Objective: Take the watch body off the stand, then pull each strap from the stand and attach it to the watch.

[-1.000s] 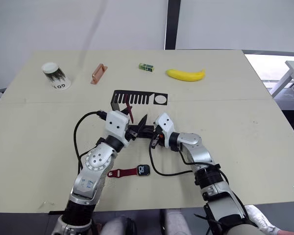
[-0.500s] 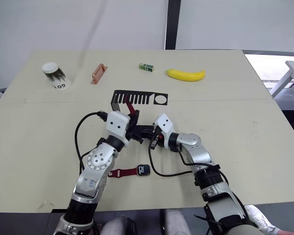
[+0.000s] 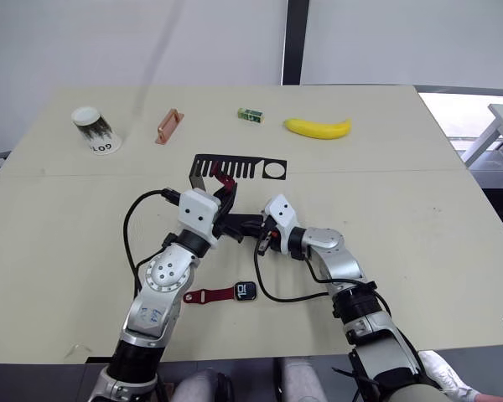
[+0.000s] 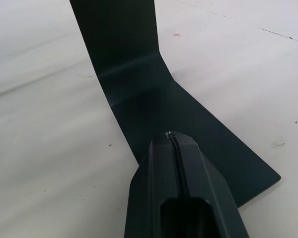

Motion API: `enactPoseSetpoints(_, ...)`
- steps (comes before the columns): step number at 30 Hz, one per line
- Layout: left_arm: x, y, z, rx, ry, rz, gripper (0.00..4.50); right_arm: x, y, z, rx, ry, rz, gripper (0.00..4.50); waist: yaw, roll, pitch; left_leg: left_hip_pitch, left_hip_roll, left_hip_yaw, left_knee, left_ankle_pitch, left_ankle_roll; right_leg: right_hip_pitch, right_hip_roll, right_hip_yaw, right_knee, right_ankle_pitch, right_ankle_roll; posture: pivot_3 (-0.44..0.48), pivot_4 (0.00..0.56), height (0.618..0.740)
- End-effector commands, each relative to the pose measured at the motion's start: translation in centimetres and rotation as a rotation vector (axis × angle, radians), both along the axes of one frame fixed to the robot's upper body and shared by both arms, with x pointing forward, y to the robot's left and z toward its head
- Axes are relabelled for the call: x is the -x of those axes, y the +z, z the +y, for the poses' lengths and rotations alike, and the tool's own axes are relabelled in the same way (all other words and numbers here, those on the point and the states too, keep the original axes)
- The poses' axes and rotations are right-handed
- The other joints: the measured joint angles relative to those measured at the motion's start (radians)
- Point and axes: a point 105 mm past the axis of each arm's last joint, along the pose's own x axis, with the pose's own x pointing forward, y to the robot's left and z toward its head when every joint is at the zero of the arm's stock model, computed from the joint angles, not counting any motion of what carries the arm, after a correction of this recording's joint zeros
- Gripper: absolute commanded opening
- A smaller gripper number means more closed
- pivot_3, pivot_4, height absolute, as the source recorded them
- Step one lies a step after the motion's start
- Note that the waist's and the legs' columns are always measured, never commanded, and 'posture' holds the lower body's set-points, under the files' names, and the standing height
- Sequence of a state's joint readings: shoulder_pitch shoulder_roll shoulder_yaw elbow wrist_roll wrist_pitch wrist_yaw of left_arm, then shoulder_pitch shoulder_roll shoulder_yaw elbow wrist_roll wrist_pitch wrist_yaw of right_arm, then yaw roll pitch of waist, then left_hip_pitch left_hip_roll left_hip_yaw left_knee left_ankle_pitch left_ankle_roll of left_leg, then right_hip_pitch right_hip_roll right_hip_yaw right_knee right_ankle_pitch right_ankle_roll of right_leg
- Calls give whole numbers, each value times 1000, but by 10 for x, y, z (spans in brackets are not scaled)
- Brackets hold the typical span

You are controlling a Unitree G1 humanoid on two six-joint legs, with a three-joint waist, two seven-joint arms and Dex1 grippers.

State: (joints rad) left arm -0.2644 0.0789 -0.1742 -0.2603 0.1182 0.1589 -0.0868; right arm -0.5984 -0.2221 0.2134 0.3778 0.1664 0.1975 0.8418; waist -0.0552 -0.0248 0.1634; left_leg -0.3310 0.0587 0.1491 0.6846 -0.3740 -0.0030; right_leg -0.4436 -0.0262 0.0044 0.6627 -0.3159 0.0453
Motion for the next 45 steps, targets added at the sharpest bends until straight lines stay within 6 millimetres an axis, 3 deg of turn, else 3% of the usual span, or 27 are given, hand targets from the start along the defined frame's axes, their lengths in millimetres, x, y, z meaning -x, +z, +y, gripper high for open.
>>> enactPoseSetpoints(1, 4, 12, 1, -1, 2, -34, 35, 6, -20, -1, 34, 6, 70, 0, 0, 0, 0, 0, 0, 0, 0, 0, 0, 0, 0, 0, 0, 0, 0, 0, 150, 738)
enactPoseSetpoints(14, 18, 29, 8, 7, 34, -131, 35, 8, -26, -1, 46, 2, 98, 0, 0, 0, 0, 0, 0, 0, 0, 0, 0, 0, 0, 0, 0, 0, 0, 0, 150, 738)
enactPoseSetpoints(20, 14, 16, 11, -1, 52, -36, 35, 9, -28, -1, 55, -1, 114, 0, 0, 0, 0, 0, 0, 0, 0, 0, 0, 0, 0, 0, 0, 0, 0, 0, 150, 738)
enactPoseSetpoints(32, 42, 24, 11, -27, -19, -115, 35, 9, -34, -3, 83, -13, 140, 0, 0, 0, -1, 0, 0, 0, 0, 0, 0, 0, 0, 0, 0, 0, 0, 0, 150, 738)
enactPoseSetpoints(40, 43, 25, 14, -52, -18, -123, 35, 8, -38, -3, 99, -27, 154, 0, -1, 0, -3, 1, 0, 0, 0, 0, 0, 1, 0, 0, 0, 0, 0, 0, 150, 738)
enactPoseSetpoints(45, 34, 24, 19, -62, 2, -109, 35, 7, -41, -3, 104, -37, 163, 0, -1, 0, -3, 1, 0, 0, -1, 0, 0, 1, 0, 0, 0, 0, 0, 0, 150, 738)
